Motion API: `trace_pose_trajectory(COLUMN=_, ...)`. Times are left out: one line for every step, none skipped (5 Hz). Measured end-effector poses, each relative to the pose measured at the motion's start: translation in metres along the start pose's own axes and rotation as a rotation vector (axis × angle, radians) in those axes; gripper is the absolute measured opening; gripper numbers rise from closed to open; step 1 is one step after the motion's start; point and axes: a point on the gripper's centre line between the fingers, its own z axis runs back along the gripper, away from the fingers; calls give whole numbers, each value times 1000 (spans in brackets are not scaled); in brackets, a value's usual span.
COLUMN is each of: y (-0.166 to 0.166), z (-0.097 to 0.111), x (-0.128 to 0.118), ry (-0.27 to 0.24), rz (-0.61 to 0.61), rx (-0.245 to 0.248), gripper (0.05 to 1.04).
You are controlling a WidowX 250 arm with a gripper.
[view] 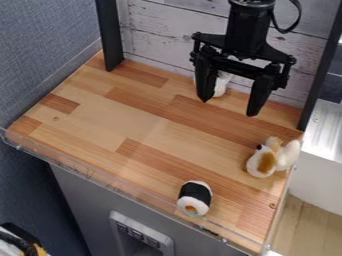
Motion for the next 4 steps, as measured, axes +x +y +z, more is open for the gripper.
trace_pose_trajectory(y=18, z=-10, x=7, ry=33, rz=7, rx=2, gripper=998)
trace_pose_trajectory(y=55, z=-11, x=26, ry=30, rz=39, rx=-10, gripper=998)
trace_pose_trajectory(y=96, z=-13, x=45, ry=30, rz=53, rx=-16, gripper=997)
trace_pose_trajectory(y=145, z=-12, x=64, ry=30, rz=57, rx=-25, gripper=996)
